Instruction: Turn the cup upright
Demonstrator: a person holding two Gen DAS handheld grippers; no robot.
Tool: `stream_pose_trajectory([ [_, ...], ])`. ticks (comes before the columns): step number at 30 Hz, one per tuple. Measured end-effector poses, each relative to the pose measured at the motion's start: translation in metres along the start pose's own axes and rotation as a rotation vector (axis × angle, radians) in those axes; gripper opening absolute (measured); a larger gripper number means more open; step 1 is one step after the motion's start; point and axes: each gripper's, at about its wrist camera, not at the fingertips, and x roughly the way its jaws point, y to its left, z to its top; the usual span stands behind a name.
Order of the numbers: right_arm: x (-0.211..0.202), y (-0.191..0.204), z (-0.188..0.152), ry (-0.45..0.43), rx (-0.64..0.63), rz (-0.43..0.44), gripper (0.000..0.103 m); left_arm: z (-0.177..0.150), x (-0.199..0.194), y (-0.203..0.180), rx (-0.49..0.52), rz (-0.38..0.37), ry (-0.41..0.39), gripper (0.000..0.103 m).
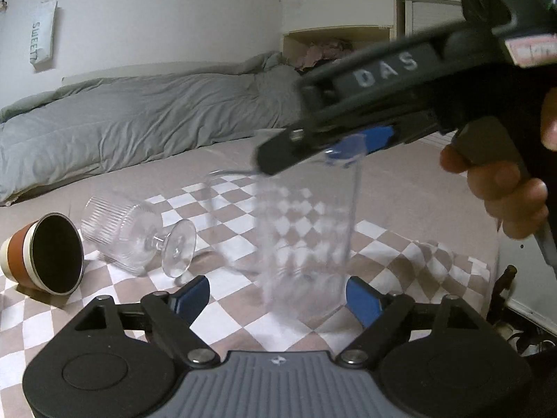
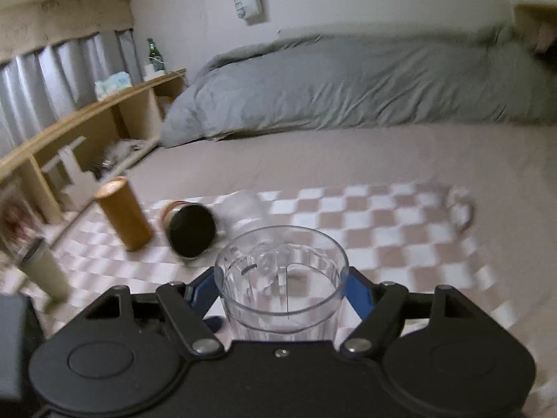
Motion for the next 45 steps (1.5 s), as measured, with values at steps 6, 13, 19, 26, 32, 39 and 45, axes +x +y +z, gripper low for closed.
stream_pose_trajectory([
  [6, -0.011, -0.033, -0.001, -0.047, 0.005, -0.126, 0.077, 0.001, -0.001, 0.009, -0.056, 0.005, 0.014, 0.086],
  [13, -0.007, -0.057, -0.006, -0.115, 0.012, -0.247, 0.077, 0.003, -0.002, 0.017, -0.084, 0.032, 0.003, 0.086],
  [19, 0.005, -0.060, -0.017, -0.144, -0.027, -0.293, 0.077, 0.003, -0.003, 0.019, -0.085, 0.039, 0.007, 0.086],
  [26, 0.000, -0.063, -0.021, -0.145, 0.001, -0.289, 0.077, 0.006, -0.010, 0.023, -0.118, 0.059, 0.009, 0.086],
  [32, -0.015, -0.064, -0.019, -0.141, 0.079, -0.257, 0.090, 0.014, -0.031, 0.026, -0.129, 0.106, -0.029, 0.091],
  [39, -0.041, -0.050, -0.025, -0.127, 0.084, -0.254, 0.100, 0.021, -0.063, 0.029, -0.157, 0.154, -0.069, 0.100],
  [45, -0.082, -0.030, -0.037, -0.162, 0.091, -0.295, 0.103, 0.030, -0.093, 0.027, -0.167, 0.201, -0.095, 0.103],
])
